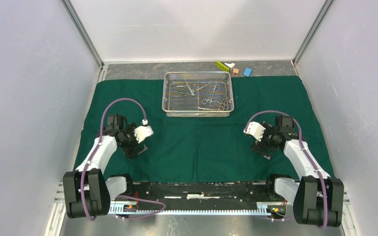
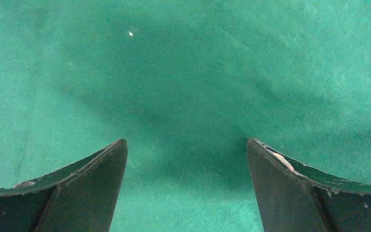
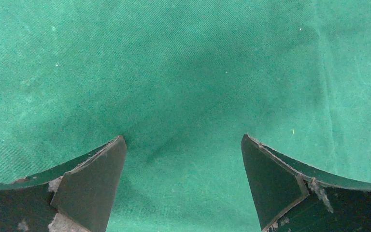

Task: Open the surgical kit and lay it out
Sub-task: Smooth out the surgical kit at the center of the board.

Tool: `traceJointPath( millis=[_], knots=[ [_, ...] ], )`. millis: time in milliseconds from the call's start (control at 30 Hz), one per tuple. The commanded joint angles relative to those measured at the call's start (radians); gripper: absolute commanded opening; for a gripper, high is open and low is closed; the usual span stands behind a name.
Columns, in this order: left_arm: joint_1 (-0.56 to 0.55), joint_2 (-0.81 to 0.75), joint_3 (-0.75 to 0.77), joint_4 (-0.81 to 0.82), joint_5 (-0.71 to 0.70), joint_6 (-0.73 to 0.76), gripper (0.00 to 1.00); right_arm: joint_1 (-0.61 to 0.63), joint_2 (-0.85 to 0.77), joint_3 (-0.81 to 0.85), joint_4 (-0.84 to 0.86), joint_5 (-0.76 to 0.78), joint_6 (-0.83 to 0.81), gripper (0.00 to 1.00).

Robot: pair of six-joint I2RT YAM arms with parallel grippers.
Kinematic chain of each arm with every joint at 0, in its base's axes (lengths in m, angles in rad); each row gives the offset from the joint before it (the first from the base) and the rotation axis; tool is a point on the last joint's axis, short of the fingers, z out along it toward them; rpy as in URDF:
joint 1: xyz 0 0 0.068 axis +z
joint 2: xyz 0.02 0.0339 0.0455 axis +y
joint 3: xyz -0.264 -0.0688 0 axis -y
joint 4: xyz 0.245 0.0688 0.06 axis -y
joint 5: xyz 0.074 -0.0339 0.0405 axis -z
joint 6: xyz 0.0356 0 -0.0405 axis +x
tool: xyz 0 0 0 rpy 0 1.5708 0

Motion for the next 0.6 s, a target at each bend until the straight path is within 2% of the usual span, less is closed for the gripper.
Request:
traceJointPath(
  millis=[0, 233, 567],
  knots=[
    [-0.012, -0.050, -0.042, -0.037, -0.064, 0.182, 0.98, 0.011, -0.011, -0.061, -0.108, 0.053, -0.112, 0.98],
    [-0.039, -0.111, -0.084, -0.121, -0.134, 0.293, 0.97, 0.052, -0.020, -0.048, -0.233, 0.050, -0.156, 0.98],
    [-0.058, -0.189, -0.105, -0.263, -0.160, 0.415, 0.94, 0.084, -0.056, -0.065, -0.298, 0.065, -0.160, 0.98]
  ],
)
